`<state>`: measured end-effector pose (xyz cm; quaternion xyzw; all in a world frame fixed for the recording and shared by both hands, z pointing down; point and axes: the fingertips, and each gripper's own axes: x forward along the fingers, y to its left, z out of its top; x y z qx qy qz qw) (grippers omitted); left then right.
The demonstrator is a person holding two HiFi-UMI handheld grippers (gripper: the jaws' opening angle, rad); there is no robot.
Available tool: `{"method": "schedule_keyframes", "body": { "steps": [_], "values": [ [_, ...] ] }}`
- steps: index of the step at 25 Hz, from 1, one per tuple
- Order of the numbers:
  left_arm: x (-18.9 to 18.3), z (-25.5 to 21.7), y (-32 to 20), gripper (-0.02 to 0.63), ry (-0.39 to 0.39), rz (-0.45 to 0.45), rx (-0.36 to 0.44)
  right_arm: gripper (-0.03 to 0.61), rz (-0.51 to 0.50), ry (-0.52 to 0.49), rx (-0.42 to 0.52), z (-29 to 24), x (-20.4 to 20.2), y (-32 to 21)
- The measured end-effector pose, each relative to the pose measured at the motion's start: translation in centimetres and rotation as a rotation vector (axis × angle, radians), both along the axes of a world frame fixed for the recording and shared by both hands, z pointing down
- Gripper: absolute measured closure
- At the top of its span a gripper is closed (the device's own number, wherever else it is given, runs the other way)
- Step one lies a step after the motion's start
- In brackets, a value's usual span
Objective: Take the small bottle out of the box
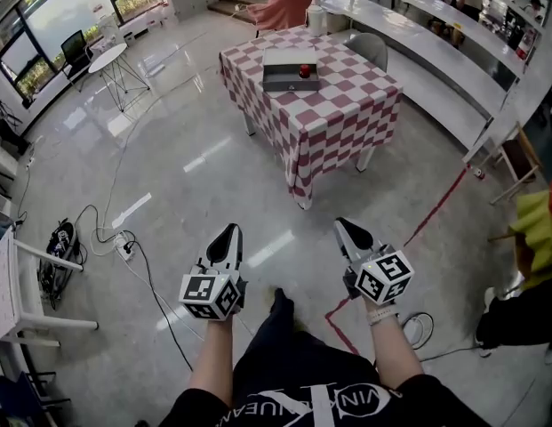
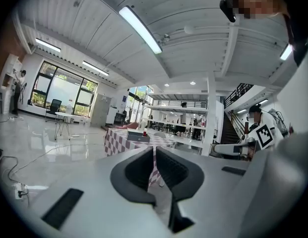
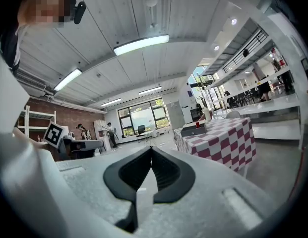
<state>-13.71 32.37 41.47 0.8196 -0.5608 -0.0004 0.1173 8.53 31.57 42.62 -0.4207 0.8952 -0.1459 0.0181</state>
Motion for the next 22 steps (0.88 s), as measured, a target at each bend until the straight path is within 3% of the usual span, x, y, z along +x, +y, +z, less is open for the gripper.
{"method": "schedule_keyframes", "body": {
  "steps": [5,10,16,22],
  "values": [
    [0.5,1.2,-1.8,0.592,0.011,0.007,-0.026,0.572,0.008,0.031,-0.04,2.0,0.1,-1.5],
    [0.9,3.5,-4.6,0.592,0.017,0.025,-0.079,0.572,0.006,0.081,-0.015,2.1,0.1,-4.4],
    [1.0,2.7,-9.5,0.592,0.02,0.054,-0.047,0.572,0.044,0.056,0.053,0.0,0.8,-9.3],
    [0.2,2.2,-13.9,0.592,0.03,0.072,-0.041,0.572,0.054,0.056,0.025,0.0,0.3,-13.1]
  ]
}}
